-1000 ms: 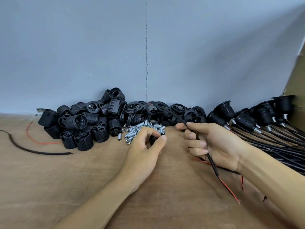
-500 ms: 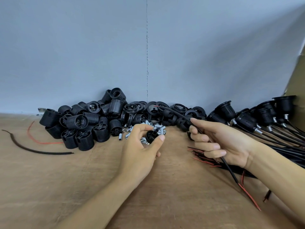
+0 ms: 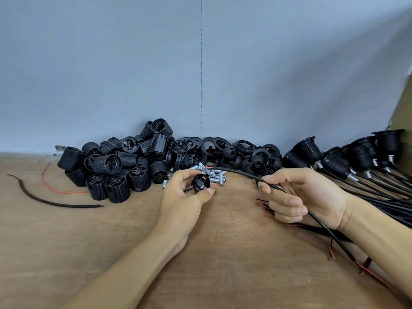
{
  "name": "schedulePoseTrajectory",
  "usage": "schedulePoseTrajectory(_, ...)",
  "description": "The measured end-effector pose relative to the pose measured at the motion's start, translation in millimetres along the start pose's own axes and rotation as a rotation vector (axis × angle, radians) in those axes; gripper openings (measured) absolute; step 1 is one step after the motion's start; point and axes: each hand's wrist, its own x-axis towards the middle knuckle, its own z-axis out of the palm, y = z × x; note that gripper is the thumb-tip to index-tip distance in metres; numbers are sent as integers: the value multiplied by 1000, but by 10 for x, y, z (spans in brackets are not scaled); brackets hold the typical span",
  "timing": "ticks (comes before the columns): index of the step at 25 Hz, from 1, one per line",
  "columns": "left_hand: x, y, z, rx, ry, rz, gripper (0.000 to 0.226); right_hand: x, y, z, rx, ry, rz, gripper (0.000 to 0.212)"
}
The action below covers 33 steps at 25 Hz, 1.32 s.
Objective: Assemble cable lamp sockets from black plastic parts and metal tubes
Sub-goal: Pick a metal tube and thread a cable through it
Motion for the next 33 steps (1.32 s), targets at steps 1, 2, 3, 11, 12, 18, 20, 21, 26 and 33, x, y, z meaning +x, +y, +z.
schedulePoseTrajectory(1, 3, -4, 3, -11, -1, 6, 45, -3, 4, 2, -13, -14, 7, 24)
schedulePoseTrajectory(2, 3, -10, 5, -17, -3, 13, 44, -3, 12, 6, -24, -21, 15, 23)
schedulePoseTrajectory(3, 4, -16, 7, -15, -2, 24, 44, -1, 19, 13, -40, -20, 23, 22)
schedulePoseTrajectory(11, -13, -65, 7, 98, 24, 114, 43, 23, 52, 65, -187, 18, 19, 20)
schedulePoseTrajectory(12, -14, -63, 10, 115, 37, 124, 42, 19, 52, 69, -197, 11, 21, 20)
schedulePoseTrajectory(18, -34, -54, 19, 174, 61, 182, 44, 10, 33, 113, -247, 10, 42, 19)
schedulePoseTrajectory(20, -55, -52, 32, 247, 35, 248, 48, 1, 33, 130, -262, 5, 52, 19)
schedulePoseTrajectory(21, -63, -53, 38, 298, 26, 286, 49, -5, 30, 134, -266, -3, 60, 19)
schedulePoseTrajectory(26, -78, -93, 48, 502, 24, 454, 43, -12, 8, 124, -288, -66, 107, 19)
schedulePoseTrajectory(33, -172, -66, 97, 615, -73, 597, 48, 34, 70, 215, -327, -25, 66, 23)
